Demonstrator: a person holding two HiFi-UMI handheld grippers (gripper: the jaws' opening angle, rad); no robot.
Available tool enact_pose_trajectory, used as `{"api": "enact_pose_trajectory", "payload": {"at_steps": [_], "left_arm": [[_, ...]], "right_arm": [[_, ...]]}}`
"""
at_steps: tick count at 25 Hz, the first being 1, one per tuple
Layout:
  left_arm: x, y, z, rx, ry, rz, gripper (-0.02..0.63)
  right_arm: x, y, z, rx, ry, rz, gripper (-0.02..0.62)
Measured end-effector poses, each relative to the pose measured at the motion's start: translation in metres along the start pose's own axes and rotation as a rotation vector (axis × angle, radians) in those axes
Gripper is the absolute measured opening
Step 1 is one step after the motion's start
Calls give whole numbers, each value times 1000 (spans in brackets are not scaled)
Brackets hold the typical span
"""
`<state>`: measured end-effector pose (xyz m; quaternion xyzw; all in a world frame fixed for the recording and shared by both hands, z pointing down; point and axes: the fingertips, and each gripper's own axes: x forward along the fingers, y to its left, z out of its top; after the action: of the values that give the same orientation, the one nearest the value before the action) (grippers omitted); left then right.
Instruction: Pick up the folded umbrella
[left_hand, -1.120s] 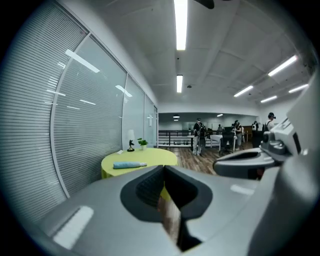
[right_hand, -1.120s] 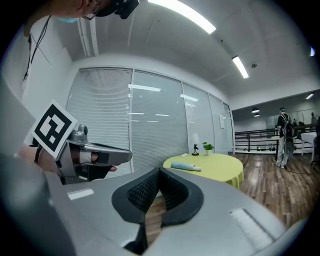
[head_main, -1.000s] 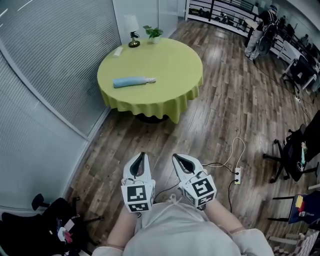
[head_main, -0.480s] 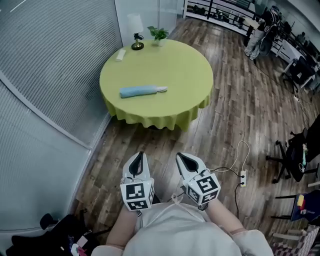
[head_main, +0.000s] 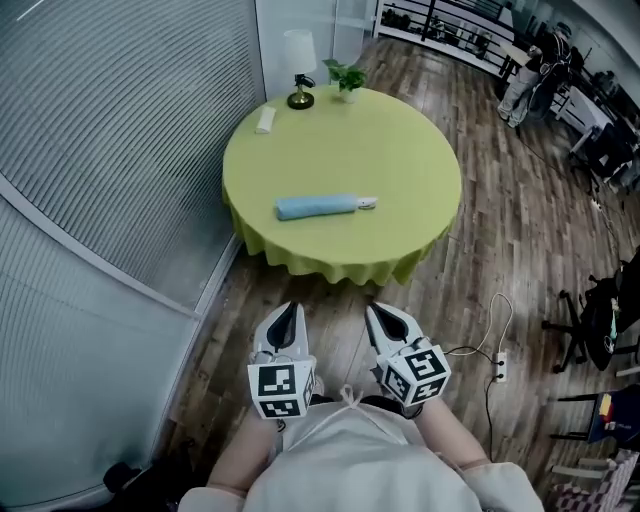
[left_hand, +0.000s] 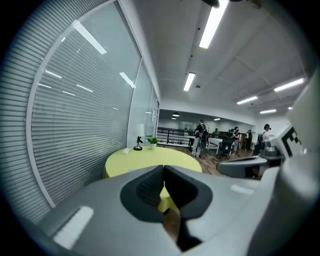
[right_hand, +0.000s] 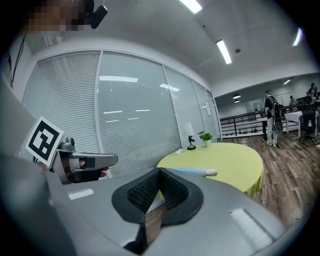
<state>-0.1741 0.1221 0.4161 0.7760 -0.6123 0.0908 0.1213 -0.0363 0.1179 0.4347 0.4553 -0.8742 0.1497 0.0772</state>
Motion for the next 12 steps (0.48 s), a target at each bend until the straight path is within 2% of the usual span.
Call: {"api": "enact_pose_trajectory", "payload": {"at_steps": [7, 12], "left_arm": [[33, 42, -3, -22, 40, -40, 6], [70, 66, -1, -42, 28, -1, 6]], "right_arm": [[60, 15, -4, 28, 53, -2, 0], [101, -3, -3, 19, 64, 8, 0]]}}
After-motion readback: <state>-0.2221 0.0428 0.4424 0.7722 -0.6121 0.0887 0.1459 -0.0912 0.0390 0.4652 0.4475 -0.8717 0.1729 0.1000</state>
